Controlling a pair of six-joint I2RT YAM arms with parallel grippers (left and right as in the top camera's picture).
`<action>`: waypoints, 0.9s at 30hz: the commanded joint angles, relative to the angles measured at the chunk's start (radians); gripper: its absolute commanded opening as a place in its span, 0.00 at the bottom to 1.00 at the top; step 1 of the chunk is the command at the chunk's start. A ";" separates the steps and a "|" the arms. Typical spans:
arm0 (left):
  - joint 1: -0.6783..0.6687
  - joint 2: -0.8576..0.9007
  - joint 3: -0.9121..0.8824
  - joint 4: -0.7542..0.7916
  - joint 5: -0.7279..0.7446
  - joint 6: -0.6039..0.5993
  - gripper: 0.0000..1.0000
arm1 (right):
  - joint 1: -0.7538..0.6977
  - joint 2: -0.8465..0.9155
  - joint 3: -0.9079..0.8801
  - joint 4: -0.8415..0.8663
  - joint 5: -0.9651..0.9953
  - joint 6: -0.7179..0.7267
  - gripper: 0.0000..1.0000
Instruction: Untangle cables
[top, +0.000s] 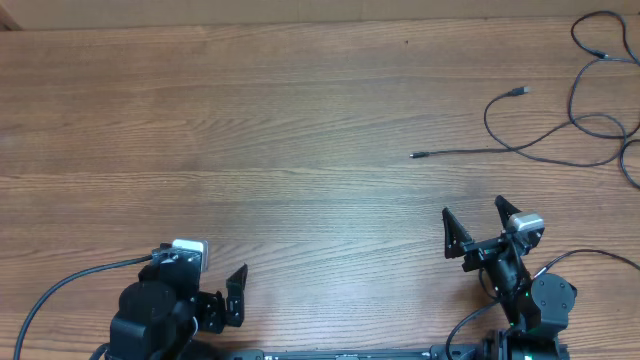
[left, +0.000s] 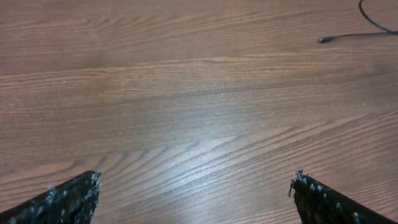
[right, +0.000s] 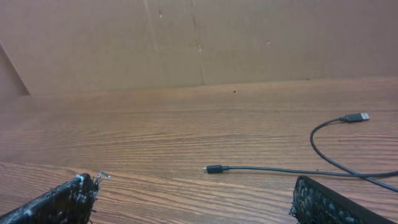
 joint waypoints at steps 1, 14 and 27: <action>0.029 0.000 -0.020 0.137 -0.057 0.000 1.00 | 0.006 -0.013 -0.010 0.002 0.001 0.002 1.00; 0.414 -0.137 -0.617 1.006 0.233 0.392 1.00 | 0.006 -0.013 -0.010 0.002 0.001 0.002 1.00; 0.443 -0.282 -0.782 1.004 0.052 0.399 1.00 | 0.006 -0.013 -0.010 0.002 0.001 0.002 1.00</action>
